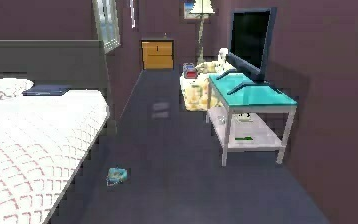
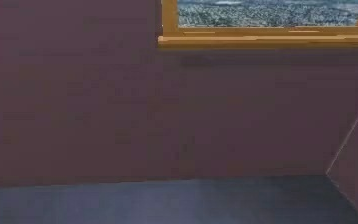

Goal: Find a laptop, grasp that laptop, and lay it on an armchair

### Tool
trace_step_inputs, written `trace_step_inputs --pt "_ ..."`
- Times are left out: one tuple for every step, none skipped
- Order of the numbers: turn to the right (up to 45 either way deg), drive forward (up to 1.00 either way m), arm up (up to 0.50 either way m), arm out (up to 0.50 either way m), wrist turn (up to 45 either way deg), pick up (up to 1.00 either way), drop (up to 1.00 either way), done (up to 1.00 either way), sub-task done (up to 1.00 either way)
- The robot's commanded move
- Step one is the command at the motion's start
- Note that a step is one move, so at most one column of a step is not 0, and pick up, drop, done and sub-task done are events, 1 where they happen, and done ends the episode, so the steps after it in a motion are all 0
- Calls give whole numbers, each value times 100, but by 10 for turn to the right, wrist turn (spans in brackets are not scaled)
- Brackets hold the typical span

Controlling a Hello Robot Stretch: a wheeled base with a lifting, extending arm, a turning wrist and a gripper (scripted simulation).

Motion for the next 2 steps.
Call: trace_step_inputs --pt "0 100 0 0 0 0 0 0 0" --pt "-60 0 0 0 0 0 0 0 0"
